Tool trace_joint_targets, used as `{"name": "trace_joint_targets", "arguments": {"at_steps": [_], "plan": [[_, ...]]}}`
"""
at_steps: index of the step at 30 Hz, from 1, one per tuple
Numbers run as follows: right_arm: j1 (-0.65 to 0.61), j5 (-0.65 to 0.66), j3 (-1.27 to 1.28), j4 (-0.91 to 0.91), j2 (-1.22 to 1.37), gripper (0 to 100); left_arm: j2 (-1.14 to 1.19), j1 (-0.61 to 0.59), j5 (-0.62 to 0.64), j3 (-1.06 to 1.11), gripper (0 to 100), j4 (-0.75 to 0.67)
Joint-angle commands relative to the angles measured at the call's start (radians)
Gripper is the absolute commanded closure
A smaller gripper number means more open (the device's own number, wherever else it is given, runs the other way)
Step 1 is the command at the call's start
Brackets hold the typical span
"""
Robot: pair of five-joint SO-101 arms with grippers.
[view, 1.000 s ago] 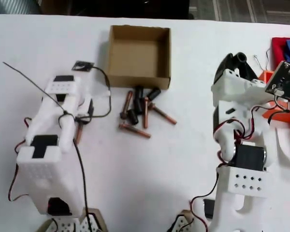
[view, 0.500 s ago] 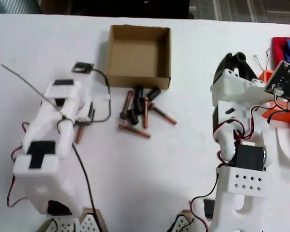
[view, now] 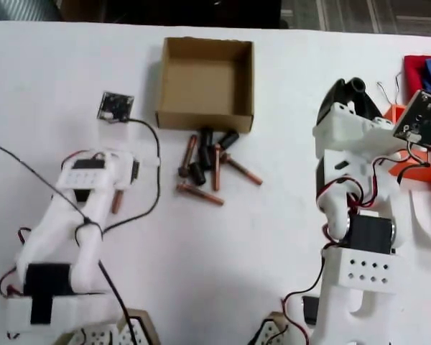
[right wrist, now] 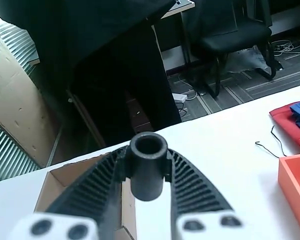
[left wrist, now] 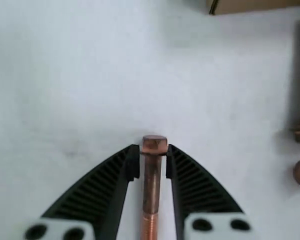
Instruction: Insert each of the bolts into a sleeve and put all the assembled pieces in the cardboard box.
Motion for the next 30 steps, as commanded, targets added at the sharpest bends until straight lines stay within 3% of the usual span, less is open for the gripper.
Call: {"name": "trace_joint_targets", "arguments": {"at_steps": [1, 7, 22, 30], "plan": [[-0.005, 0.002, -0.034, -0.025, -0.010, 97.8, 0.097, -0.035, -0.003, -0.148, 88, 0.149], [-0.005, 0.002, -0.035, -0.025, -0.010, 97.8, 0.215, -0.034, -0.009, -0.329, 88, 0.324], [-0.005, 0.002, -0.035, -0.025, -0.010, 97.8, 0.305, -0.018, -0.034, -0.389, 85, 0.333], [-0.005, 0.002, -0.035, -0.025, -0.010, 97.8, 0.308, 0.035, -0.034, -0.377, 97, 0.333]]}}
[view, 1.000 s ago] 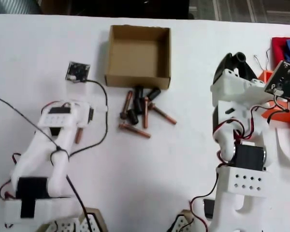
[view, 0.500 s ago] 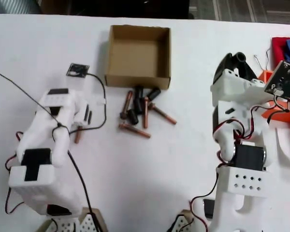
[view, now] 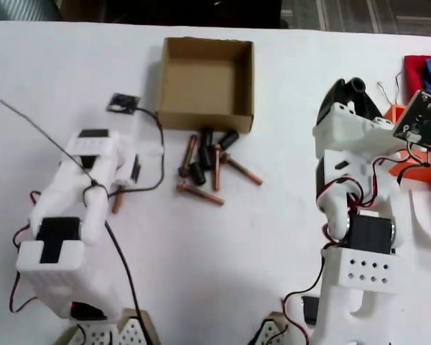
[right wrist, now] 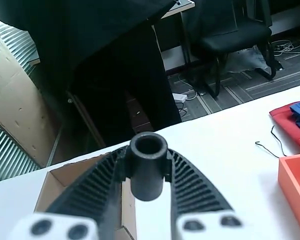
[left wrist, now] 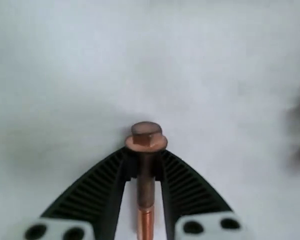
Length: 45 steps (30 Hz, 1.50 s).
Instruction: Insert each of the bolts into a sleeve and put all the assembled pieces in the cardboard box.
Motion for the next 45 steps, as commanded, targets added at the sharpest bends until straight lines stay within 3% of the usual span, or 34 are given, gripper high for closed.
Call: {"name": "trace_joint_targets", "arguments": {"at_steps": [1, 9, 14, 17, 20, 24, 27, 31, 37, 42, 45], "plan": [[-0.005, 0.002, -0.035, -0.025, -0.010, 97.8, 0.000, 0.018, -0.005, -0.021, 97, 0.002], [-0.007, -0.005, -0.031, -0.025, -0.012, 97.8, -0.068, 0.023, -0.005, -0.088, 98, 0.040], [-0.007, -0.006, -0.031, -0.018, -0.012, 97.8, -0.361, 0.054, -0.006, -0.229, 98, 0.180], [-0.008, -0.006, -0.034, 0.004, -0.018, 97.8, -0.598, 0.112, -0.006, -0.199, 98, 0.212], [-0.051, -0.006, -0.029, 0.050, -0.087, 97.8, -0.832, 0.170, -0.002, -0.051, 98, 0.184], [-0.170, 0.003, 0.029, 0.096, -0.240, 97.8, -1.129, 0.149, 0.006, 0.166, 98, 0.034], [-0.248, 0.005, 0.158, 0.035, -0.331, 97.8, -1.290, 0.133, 0.114, 0.225, 98, -0.037], [-0.325, 0.003, 0.377, -0.140, -0.394, 97.8, -1.344, 0.137, 0.255, 0.168, 98, -0.061], [-0.380, 0.005, 0.568, -0.346, -0.483, 97.8, -1.344, 0.135, 0.270, 0.085, 98, -0.055], [-0.381, 0.005, 0.618, -0.321, -0.582, 97.9, -1.346, 0.158, 0.094, 0.113, 98, -0.049], [-0.383, 0.006, 0.641, -0.282, -0.634, 97.9, -1.346, 0.161, 0.069, 0.111, 98, -0.008]]}}
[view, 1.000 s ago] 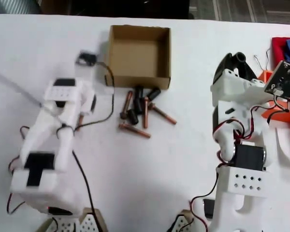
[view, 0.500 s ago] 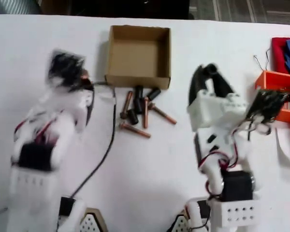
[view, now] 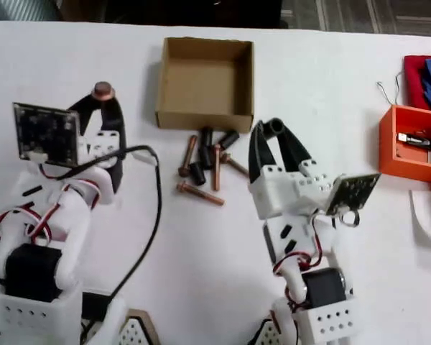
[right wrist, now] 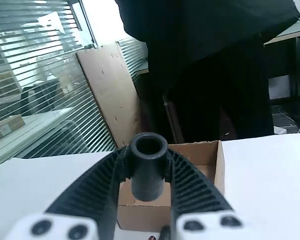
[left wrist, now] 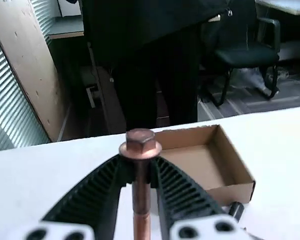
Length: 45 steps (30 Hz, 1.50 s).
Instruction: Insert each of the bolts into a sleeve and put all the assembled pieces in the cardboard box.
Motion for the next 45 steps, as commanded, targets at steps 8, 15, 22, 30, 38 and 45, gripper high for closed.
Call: {"name": "trace_joint_targets", "arguments": {"at_steps": [8, 15, 22, 30, 38, 45], "plan": [[-0.113, 0.252, 0.063, 0.077, -0.108, 97.9, -0.017, 0.012, 0.173, -0.033, 98, 0.031], [-0.148, 0.279, 0.212, -0.107, -0.110, 97.9, -0.014, 0.178, 0.407, -0.022, 98, -0.285], [-0.107, 0.420, 0.358, -0.398, -0.102, 97.9, 0.031, 0.322, 0.439, 0.104, 98, -0.451], [-0.110, 0.456, 0.356, -0.338, -0.110, 97.9, 0.147, 0.480, 0.341, 0.128, 98, -0.560], [-0.114, 0.454, 0.356, -0.228, -0.110, 97.9, 0.163, 0.506, 0.319, 0.110, 98, -0.555], [-0.107, 0.348, 0.348, -0.145, -0.110, 97.9, 0.163, 0.514, 0.313, 0.186, 98, -0.563]]}}
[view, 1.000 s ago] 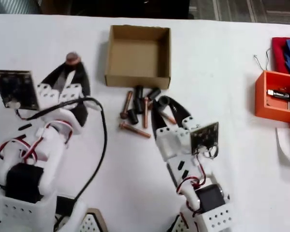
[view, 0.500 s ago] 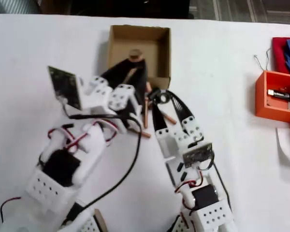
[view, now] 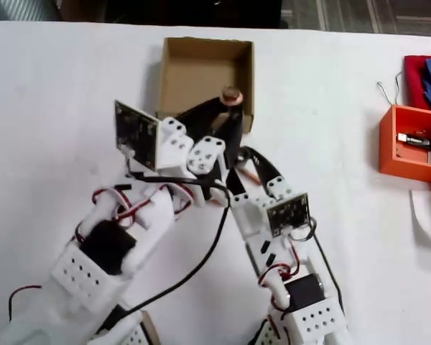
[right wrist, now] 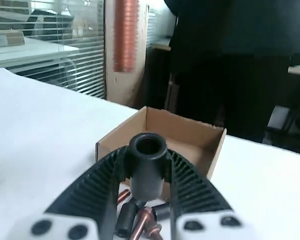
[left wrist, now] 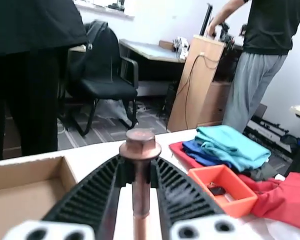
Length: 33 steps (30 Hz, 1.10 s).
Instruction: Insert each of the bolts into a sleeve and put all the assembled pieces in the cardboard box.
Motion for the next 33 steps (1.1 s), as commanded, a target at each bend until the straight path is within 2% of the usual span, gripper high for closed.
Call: {"name": "trace_joint_targets", "arguments": {"at_steps": [1, 10, 13, 17, 24, 33], "plan": [[0.012, -0.034, 0.003, 0.008, -0.012, 97.9, 0.000, 0.009, -0.006, 0.005, 98, -0.032], [0.004, -0.028, -0.127, 0.156, -0.012, 97.9, 0.000, 0.009, -0.008, 0.021, 98, -0.032], [0.004, -0.026, -0.141, 0.199, -0.012, 97.9, 0.002, 0.012, -0.054, 0.025, 98, -0.032], [0.004, -0.025, -0.146, 0.197, -0.012, 97.9, 0.002, 0.046, -0.121, 0.047, 98, -0.034], [-0.044, -0.023, -0.184, 0.211, -0.012, 97.9, 0.002, 0.046, -0.126, 0.111, 98, -0.129], [-0.048, -0.005, -0.212, 0.274, -0.012, 97.9, 0.002, 0.046, -0.118, 0.119, 98, -0.120]]}}
